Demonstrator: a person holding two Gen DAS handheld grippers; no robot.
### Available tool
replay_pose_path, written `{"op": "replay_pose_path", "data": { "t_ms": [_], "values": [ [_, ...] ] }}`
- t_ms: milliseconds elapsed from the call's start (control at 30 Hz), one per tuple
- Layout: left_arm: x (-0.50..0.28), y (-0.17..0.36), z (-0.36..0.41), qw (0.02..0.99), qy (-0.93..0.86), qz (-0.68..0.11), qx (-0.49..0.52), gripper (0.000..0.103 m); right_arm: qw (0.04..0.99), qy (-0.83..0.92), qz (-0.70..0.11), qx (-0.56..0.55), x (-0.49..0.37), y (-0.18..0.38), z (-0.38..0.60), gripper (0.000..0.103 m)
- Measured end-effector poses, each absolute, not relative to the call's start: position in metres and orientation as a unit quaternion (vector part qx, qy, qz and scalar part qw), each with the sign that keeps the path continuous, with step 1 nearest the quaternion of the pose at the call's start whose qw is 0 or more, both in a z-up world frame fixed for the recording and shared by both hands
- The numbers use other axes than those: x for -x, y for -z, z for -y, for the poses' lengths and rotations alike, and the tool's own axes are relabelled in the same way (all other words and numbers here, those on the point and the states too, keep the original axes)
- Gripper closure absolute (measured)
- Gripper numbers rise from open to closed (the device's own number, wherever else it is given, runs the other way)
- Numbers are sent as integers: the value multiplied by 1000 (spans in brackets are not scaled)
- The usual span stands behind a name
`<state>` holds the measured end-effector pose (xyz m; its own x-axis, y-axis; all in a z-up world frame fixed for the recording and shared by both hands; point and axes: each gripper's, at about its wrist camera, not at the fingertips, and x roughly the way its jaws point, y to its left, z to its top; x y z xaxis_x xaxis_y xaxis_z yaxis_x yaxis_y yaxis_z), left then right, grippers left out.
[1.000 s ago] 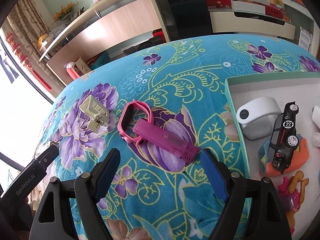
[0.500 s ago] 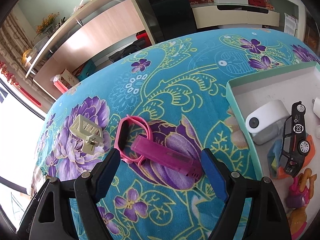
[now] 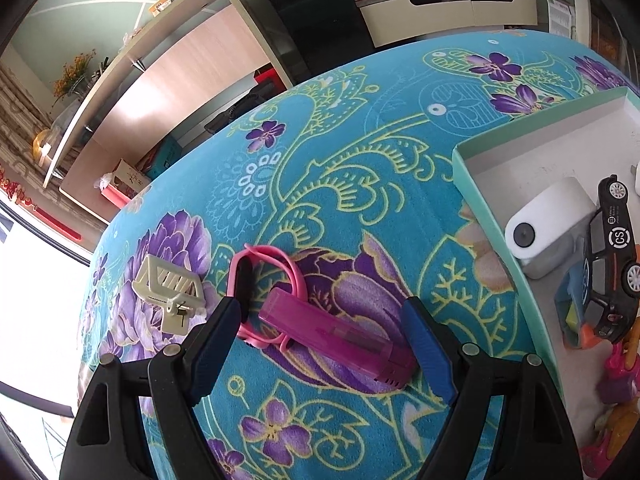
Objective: Organize rigid objects
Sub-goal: 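Lower the right tool onto the pink lighter while the left tool holds the harmonica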
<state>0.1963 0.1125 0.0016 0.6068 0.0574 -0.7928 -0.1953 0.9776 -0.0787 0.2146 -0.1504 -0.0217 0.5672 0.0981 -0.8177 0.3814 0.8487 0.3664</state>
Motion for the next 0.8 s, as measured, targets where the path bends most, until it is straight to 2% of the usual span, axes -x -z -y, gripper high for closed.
{"op": "replay_pose_path", "data": {
  "t_ms": [167, 233, 533, 567, 600, 633, 800],
  "values": [
    [-197, 0, -114, 891, -74, -441, 78, 20, 851, 91, -454, -247, -214, 21, 148, 24],
    [-197, 0, -113, 891, -73, -441, 77, 20, 853, 94, -453, -240, -212, 21, 148, 37],
    [-197, -1, -108, 892, -70, -441, 68, 20, 866, 82, -449, -206, -204, 20, 144, 38],
    [-197, -1, -108, 893, -70, -440, 68, 20, 868, 77, -447, -204, -203, 20, 144, 43],
    [-197, -1, -108, 893, -70, -440, 66, 20, 869, 71, -447, -202, -201, 19, 143, 55],
    [-197, -2, -107, 893, -71, -439, 65, 20, 869, 71, -448, -197, -199, 17, 143, 57],
    [-196, -3, -102, 894, -67, -440, 56, 20, 869, 66, -453, -186, -195, 18, 144, 57]
  ]
}}
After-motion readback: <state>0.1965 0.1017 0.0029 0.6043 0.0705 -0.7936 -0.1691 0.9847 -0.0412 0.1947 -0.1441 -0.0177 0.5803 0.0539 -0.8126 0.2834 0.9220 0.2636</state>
